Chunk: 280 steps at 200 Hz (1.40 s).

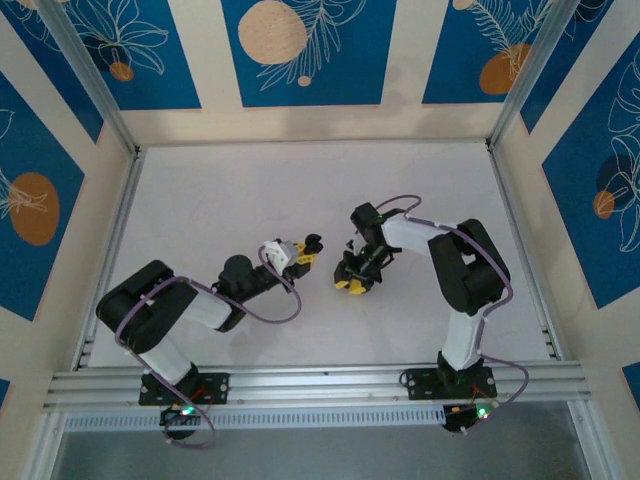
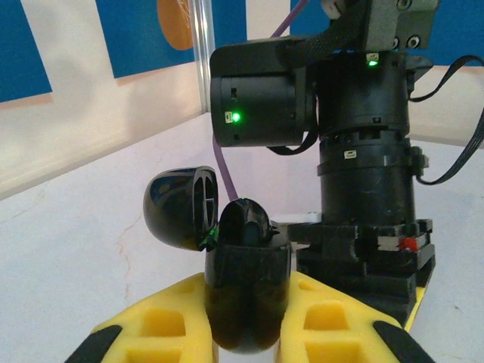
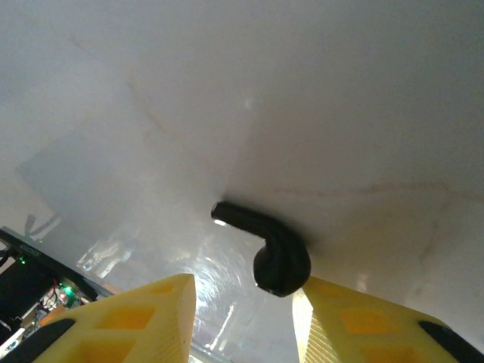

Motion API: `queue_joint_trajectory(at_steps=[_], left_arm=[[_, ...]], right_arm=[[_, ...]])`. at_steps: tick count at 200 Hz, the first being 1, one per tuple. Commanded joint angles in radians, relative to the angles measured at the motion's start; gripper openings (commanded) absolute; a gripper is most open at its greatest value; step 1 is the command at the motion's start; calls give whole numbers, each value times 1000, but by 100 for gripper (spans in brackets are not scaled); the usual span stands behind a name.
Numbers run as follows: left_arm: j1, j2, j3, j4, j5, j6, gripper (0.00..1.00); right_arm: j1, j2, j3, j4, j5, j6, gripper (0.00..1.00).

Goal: Insert wireless bluetooth earbuds into charging case

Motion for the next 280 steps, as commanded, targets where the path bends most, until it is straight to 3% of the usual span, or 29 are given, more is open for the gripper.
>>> queue_joint_trajectory(at_steps=[1,65,143,190,280], left_arm=[[-12,-28,-18,37,-13,13,11],[-10,-45,-35,37,-31,21,11],[-9,-53,-43,37,-32,21,11],[-10,-57,-46,37,-35,21,11],[-10,-66,-57,37,-42,24,11]], right_arm=[[-9,23,45,11,-1,-19,38],[-16,95,149,29,16,-58,38],[54,94,226,-170,200,-121,38],[88,142,282,-216,245,-145,37],[127,201,318,-234,304,-154,28]])
